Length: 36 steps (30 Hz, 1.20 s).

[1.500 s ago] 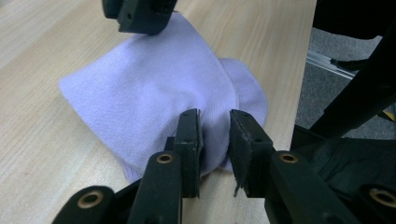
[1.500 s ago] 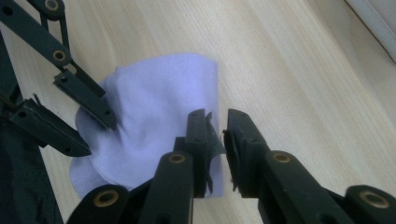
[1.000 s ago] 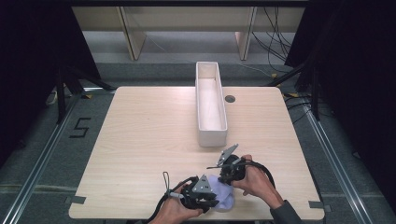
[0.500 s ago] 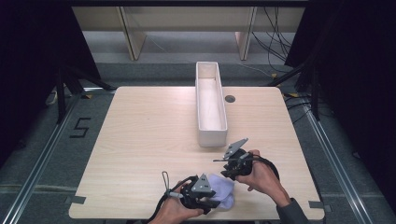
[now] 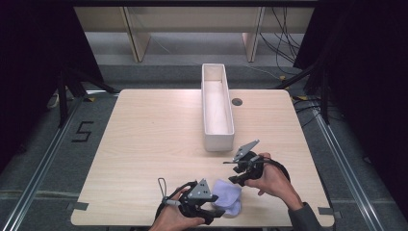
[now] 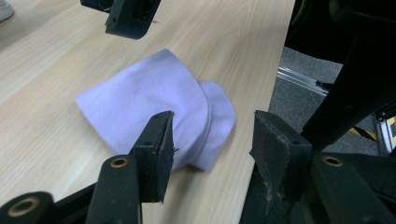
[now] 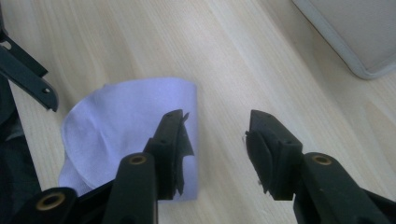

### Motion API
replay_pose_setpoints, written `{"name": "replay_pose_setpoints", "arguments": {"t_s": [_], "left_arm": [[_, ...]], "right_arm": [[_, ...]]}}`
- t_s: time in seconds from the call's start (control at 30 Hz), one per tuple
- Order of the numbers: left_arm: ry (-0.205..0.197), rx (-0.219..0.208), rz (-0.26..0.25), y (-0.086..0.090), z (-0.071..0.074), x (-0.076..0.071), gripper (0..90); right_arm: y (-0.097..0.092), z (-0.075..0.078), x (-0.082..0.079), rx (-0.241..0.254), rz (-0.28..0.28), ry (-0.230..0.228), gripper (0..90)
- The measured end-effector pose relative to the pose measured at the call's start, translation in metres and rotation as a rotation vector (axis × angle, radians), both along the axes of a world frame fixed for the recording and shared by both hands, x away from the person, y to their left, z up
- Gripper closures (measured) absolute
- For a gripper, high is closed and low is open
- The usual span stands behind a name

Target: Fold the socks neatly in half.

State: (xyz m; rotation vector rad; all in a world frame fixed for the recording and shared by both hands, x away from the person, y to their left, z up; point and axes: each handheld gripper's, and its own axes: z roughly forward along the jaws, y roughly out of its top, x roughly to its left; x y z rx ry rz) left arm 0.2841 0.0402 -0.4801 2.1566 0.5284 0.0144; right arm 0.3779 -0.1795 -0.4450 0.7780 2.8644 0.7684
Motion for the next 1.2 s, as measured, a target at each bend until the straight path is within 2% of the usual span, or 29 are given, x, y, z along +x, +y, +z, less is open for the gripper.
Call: {"name": "replay_pose_setpoints", "arguments": {"t_s": [0.1, 0.17, 0.27, 0.4, 0.57, 0.7, 0.77, 0.8, 0.93, 0.97, 1.0, 1.03, 1.07, 1.2], "left_arm": [[0.008, -0.001, 0.01, 0.007, -0.002, -0.003, 47.2], [0.004, 0.007, 0.021, 0.013, -0.002, -0.003, 46.8], [0.008, 0.002, 0.045, 0.022, -0.003, -0.004, 46.1], [0.014, 0.006, 0.078, 0.033, -0.006, -0.003, 43.1], [0.027, 0.011, 0.118, 0.044, -0.01, -0.004, 40.4], [0.022, 0.027, 0.134, 0.054, -0.011, -0.002, 37.6], [0.023, 0.012, 0.159, 0.059, -0.012, -0.003, 36.8], [0.018, 0.027, 0.156, 0.061, -0.012, -0.002, 36.3], [0.021, 0.029, 0.178, 0.07, -0.013, -0.003, 34.8], [0.017, 0.026, 0.188, 0.072, -0.013, -0.003, 34.3], [0.021, 0.026, 0.201, 0.073, -0.013, -0.003, 33.2], [0.017, 0.036, 0.203, 0.075, -0.013, -0.003, 31.2], [0.022, 0.028, 0.214, 0.076, -0.013, -0.003, 30.5], [0.019, 0.036, 0.217, 0.08, -0.013, -0.003, 30.4]], "right_arm": [[0.002, -0.002, 0.002, 0.003, 0.008, 0.011, 47.8], [0.003, -0.003, 0.002, 0.001, 0.009, 0.026, 47.1], [0.005, -0.005, 0.004, -0.007, 0.032, 0.009, 46.4], [0.008, -0.006, 0.004, -0.011, 0.03, 0.006, 43.3], [0.01, -0.006, 0.003, -0.019, 0.033, 0.01, 43.0], [0.01, -0.008, 0.003, -0.019, 0.032, 0.016, 42.5], [0.011, -0.008, 0.002, -0.02, 0.029, 0.029, 42.2], [0.01, -0.009, 0.003, -0.019, 0.036, 0.017, 42.1], [0.011, -0.011, 0.002, -0.026, 0.041, 0.017, 41.5], [0.011, -0.012, 0.001, -0.021, 0.031, 0.039, 41.2], [0.011, -0.013, 0.003, -0.023, 0.051, 0.022, 41.1], [0.011, -0.013, 0.002, -0.03, 0.045, 0.024, 40.9], [0.012, -0.014, 0.002, -0.027, 0.053, 0.022, 40.8], [0.013, -0.014, 0.001, -0.025, 0.06, 0.041, 40.2]]}}
